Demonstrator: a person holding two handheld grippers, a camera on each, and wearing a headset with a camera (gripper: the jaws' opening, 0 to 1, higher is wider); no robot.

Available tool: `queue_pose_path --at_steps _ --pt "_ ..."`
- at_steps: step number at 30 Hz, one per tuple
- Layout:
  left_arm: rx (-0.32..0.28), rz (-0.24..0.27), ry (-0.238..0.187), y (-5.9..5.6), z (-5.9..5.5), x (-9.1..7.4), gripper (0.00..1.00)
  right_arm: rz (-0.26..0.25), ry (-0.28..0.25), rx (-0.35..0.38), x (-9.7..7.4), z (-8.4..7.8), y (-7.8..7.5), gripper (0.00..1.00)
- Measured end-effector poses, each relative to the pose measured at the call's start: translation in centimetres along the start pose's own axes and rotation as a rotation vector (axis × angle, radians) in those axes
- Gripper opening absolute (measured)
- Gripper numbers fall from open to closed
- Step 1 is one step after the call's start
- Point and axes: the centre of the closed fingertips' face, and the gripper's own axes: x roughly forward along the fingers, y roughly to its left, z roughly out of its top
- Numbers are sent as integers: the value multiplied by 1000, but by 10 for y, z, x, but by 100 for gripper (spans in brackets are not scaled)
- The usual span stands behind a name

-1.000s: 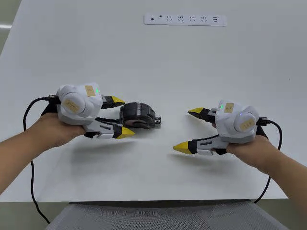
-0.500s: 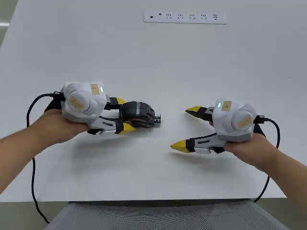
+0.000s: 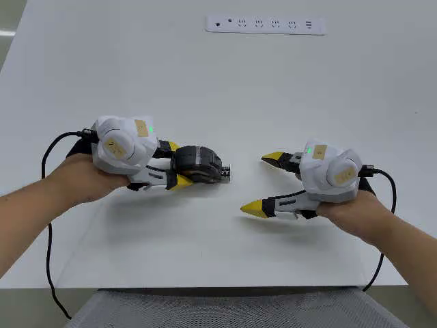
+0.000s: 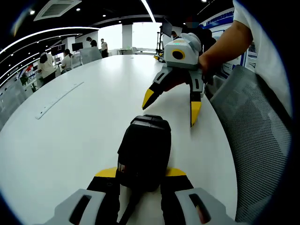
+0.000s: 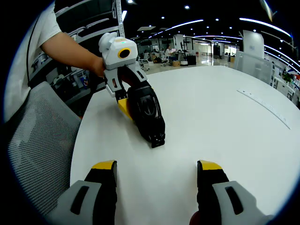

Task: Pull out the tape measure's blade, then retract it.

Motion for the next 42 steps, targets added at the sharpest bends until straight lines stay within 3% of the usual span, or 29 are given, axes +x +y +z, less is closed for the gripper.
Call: queue_pose_path --at_steps 8,9,16,26,42 --pt "6 9 5 -1 0 0 30 1 0 -8 2 1 -1 61" --pt "2 11 9 0 0 0 30 -3 4 -52 10 6 -4 59" --pt "3 14 6 0 0 0 30 3 13 -128 20 9 -8 45" --pt "3 13 7 0 -1 0 30 23 13 -169 32 12 -7 29" --pt "8 10 6 0 -1 1 30 72 2 -203 45 21 -1 19"
